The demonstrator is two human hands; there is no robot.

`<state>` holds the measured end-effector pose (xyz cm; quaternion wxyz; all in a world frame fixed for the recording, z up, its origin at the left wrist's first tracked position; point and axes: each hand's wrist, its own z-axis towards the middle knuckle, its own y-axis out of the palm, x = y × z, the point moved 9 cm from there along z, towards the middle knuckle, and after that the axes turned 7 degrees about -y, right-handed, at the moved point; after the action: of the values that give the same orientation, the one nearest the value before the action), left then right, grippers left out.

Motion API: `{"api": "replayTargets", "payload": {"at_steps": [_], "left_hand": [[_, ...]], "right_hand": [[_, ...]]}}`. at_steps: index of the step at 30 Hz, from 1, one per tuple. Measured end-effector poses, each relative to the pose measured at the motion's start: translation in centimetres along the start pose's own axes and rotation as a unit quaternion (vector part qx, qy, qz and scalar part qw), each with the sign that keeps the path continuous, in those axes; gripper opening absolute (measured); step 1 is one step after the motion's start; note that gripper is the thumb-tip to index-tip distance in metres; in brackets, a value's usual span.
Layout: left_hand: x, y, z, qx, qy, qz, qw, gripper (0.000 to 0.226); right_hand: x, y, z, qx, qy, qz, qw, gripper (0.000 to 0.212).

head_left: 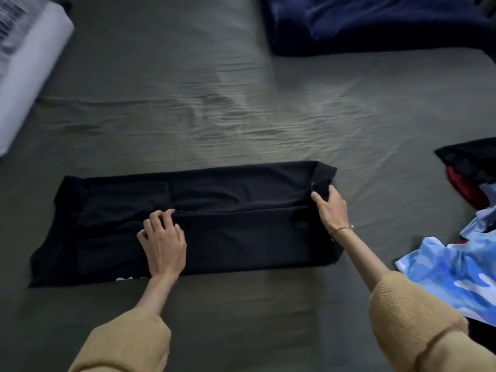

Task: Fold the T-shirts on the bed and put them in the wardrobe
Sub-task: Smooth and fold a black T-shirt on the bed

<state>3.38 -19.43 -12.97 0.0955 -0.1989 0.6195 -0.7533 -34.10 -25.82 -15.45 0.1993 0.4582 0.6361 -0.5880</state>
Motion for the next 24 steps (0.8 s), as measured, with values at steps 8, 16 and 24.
{"api": "replayTargets", "payload": {"at_steps": [8, 16, 24], "left_hand": [[-9.2, -1.4, 2.9, -0.078, -0.123, -0.089, 0.985, 0.034], [-18.5, 0.7, 6.2, -0.223, -0.199, -0.277, 0.913, 0.034], [-23.3, 2.6, 9.7, -0.355, -0.272, -0.441, 0.779, 0.036]], "right_hand": [[-9.5, 9.3, -4.0, -0.052, -0.061, 0.054, 0.995, 0.031], [-15.6, 21.4, -8.6, -0.137, -0.021, 0.14, 0.98, 0.018], [-22.4, 33.3, -12.3, -0.198, -0.04, 0.121, 0.972, 0.058]]}}
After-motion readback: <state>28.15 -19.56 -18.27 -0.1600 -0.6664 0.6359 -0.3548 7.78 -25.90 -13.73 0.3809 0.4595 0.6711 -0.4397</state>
